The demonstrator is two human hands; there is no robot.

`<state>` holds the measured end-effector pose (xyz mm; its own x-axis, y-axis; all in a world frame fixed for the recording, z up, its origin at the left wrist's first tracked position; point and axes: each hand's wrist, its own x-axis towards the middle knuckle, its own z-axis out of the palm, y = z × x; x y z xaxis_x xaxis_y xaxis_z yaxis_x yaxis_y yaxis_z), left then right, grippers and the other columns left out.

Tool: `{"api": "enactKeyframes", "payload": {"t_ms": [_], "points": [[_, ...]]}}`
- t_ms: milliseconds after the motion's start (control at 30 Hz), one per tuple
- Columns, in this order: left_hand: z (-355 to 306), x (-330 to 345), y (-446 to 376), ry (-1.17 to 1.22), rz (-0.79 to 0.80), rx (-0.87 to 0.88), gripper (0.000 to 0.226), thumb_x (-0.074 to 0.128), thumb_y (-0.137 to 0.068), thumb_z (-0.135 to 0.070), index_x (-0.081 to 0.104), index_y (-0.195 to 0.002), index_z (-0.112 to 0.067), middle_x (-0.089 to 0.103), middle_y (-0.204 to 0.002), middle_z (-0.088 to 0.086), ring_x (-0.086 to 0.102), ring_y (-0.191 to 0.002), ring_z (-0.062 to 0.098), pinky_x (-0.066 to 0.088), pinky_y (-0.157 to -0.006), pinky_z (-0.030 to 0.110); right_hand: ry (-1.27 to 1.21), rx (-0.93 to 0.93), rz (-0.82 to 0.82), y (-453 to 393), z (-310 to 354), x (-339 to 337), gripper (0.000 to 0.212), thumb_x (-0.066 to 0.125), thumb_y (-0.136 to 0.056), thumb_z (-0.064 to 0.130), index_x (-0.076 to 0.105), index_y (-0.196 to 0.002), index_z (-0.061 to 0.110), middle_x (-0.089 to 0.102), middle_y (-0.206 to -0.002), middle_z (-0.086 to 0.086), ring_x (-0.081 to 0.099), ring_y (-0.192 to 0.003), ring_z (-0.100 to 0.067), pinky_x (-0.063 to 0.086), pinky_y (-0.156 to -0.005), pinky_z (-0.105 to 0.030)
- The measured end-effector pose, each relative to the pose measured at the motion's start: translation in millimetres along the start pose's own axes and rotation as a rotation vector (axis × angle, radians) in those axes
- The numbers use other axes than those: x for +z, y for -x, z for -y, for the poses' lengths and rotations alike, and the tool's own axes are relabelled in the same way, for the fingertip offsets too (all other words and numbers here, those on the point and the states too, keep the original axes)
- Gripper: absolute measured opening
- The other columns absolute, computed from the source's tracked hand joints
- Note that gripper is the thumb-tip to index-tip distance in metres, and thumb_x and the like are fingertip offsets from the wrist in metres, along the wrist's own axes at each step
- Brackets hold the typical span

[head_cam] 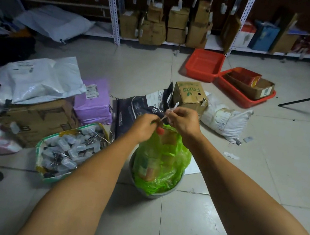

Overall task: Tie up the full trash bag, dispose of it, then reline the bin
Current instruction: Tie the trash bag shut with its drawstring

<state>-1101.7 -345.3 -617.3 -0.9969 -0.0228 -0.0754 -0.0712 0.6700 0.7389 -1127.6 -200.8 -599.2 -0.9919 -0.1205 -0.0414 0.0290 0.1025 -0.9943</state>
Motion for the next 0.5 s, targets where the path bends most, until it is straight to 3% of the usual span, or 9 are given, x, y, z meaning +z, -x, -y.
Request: {"api": "enactKeyframes", "payload": {"t_ms": [67,200,333,500], "points": [[3,-1,-2,0.037,-0.036,0.014,0.019,0.056,-0.095,-0.014,0.075,-0.096,-0.013,0.069,-0.075,0.006,0.05,-0.058,0.007,0.039,-0.054,0.025,-0.062,0.016,-0.018,0,4,-3,0.017,0.067,-0.088,0.004,0.067,-0.072,0.005,0.061,-0.064,-0.003,0.054,-0.045,0.0,0.044,-0.048,-0.017],[4,-2,-4,0.214,-0.135,-0.05,0.019,0.058,-0.095,-0.017,0.075,-0.097,-0.009,0.069,-0.077,0.005,0.053,-0.063,0.012,0.04,-0.059,0.025,-0.045,0.083,0.001,-2,7,-10,0.017,0.069,-0.086,0.003,0.065,-0.07,0.008,0.057,-0.061,-0.004,0.052,-0.045,-0.005,0.044,-0.048,-0.02],[7,3,-12,0.218,-0.196,-0.14,0.024,0.057,-0.095,-0.021,0.075,-0.083,-0.01,0.067,-0.067,0.0,0.052,-0.056,0.01,0.041,-0.059,0.025,0.006,0.139,0.0,-1,9,-10,0.013,0.07,-0.086,0.008,0.067,-0.073,0.008,0.057,-0.065,-0.01,0.051,-0.058,-0.017,0.045,-0.058,-0.03],[8,5,-16,0.166,-0.129,-0.154,0.018,0.059,-0.094,-0.015,0.077,-0.097,-0.013,0.072,-0.087,0.002,0.064,-0.069,0.012,0.053,-0.074,0.027,0.032,0.092,0.033,0,15,-6,0.013,0.065,-0.088,0.01,0.07,-0.077,0.005,0.057,-0.062,-0.009,0.048,-0.057,-0.016,0.04,-0.054,-0.026]]}}
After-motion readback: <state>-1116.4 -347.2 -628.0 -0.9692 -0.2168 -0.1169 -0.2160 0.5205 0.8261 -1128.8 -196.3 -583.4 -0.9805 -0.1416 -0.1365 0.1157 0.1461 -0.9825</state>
